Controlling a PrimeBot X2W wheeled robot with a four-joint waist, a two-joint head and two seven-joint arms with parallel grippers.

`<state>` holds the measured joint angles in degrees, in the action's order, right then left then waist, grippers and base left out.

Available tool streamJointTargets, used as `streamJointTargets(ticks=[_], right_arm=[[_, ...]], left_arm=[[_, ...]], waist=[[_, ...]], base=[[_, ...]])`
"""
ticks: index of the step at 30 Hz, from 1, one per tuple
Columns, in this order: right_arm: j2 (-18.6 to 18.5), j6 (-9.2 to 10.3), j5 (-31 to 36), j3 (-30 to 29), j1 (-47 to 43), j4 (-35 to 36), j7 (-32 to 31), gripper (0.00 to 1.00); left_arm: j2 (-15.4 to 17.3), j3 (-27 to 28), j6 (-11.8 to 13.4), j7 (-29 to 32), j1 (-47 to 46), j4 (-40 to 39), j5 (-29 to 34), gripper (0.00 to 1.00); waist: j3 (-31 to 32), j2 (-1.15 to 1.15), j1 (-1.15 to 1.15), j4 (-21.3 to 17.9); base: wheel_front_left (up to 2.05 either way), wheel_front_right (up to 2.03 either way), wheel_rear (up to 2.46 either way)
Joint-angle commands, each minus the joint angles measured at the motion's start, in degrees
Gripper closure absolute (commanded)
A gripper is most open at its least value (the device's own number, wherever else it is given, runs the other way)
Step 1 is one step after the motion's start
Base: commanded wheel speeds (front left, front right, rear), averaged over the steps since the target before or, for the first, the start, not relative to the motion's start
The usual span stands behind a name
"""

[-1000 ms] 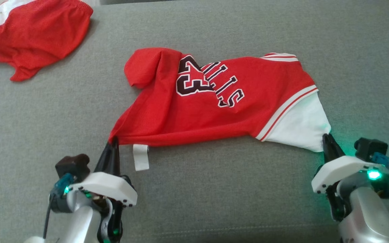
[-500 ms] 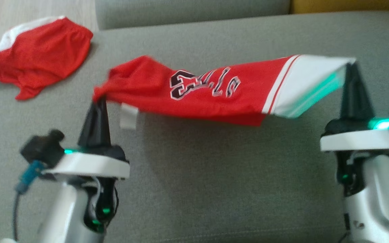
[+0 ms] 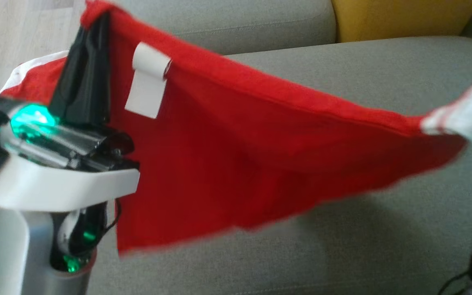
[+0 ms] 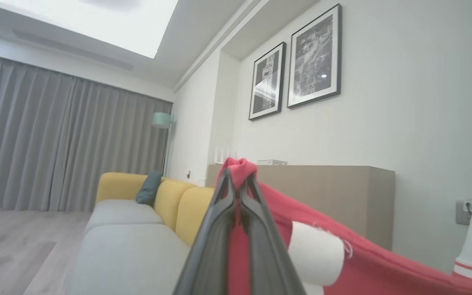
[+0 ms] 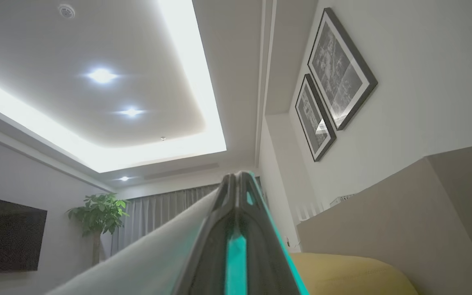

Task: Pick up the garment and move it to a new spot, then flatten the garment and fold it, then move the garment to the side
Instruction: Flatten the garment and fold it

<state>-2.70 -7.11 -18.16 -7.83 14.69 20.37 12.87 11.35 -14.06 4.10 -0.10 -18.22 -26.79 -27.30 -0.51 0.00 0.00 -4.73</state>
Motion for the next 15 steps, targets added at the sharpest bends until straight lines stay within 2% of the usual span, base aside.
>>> streamJointTargets(ticks=[1, 4, 7, 11, 15], right_arm=[[-0.2, -0.37, -0.3, 0.6, 2.8, 3.6, -1.0, 1.00], [-0.2, -0.37, 0.2, -0.8, 3.6, 6.5, -3.3, 1.00], [-0.2, -0.37, 0.2, -1.6, 5.2, 6.0, -5.5, 1.00], [-0.2, -0.37, 2.0, -0.5, 9.2, 0.6, -8.0, 1.00], [-0.2, -0.37, 4.1, 0.7, 17.1, -7.3, -8.3, 1.00]], left_arm=[[1.8, 1.9, 0.1, 1.7, -4.2, -3.0, 0.2, 1.00], [2.9, 1.7, 0.1, 4.8, -7.0, -4.3, 0.2, 1.00], [3.3, 1.9, 0.0, 7.2, -9.6, -2.5, -0.6, 1.00], [3.8, 2.1, -1.1, 9.0, -13.5, 4.2, -2.4, 1.00], [3.7, 2.5, -2.5, 9.7, -20.7, 13.8, -3.5, 1.00]], waist=[[-0.3, 0.00, 0.00, -0.1], [-1.4, 0.00, 0.00, -0.2], [-3.2, 0.00, 0.00, -0.4], [-6.6, 0.00, 0.00, -0.6], [-10.9, 0.00, 0.00, -0.9]], base=[[0.00, 0.00, 0.00], [0.00, 0.00, 0.00], [0.00, 0.00, 0.00], [0.00, 0.00, 0.00], [0.00, 0.00, 0.00]])
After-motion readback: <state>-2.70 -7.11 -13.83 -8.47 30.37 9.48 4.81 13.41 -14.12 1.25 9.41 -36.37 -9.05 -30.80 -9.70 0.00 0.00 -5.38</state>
